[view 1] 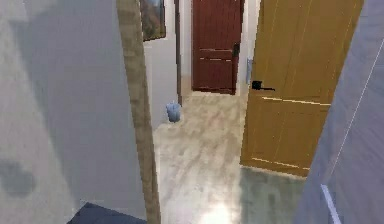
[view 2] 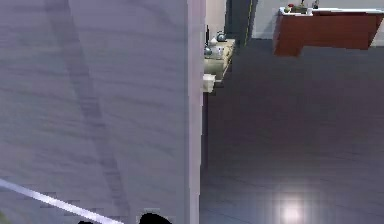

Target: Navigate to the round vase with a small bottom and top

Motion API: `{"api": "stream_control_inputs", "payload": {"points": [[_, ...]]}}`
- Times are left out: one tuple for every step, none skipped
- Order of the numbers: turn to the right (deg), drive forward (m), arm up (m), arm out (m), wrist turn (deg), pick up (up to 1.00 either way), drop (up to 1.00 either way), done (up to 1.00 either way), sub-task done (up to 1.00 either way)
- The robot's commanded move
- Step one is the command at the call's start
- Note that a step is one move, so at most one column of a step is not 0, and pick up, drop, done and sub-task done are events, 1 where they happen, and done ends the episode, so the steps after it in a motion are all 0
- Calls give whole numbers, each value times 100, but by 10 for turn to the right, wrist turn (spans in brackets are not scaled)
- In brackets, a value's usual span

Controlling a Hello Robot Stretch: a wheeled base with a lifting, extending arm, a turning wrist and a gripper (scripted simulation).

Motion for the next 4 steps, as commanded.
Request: {"api": "stream_control_inputs", "payload": {"points": [[0,100,0,0,0,0,0,0,0],[0,100,0,0,0,0,0,0,0],[30,0,0,0,0,0,0,0,0],[0,90,0,0,0,0,0,0,0]]}}
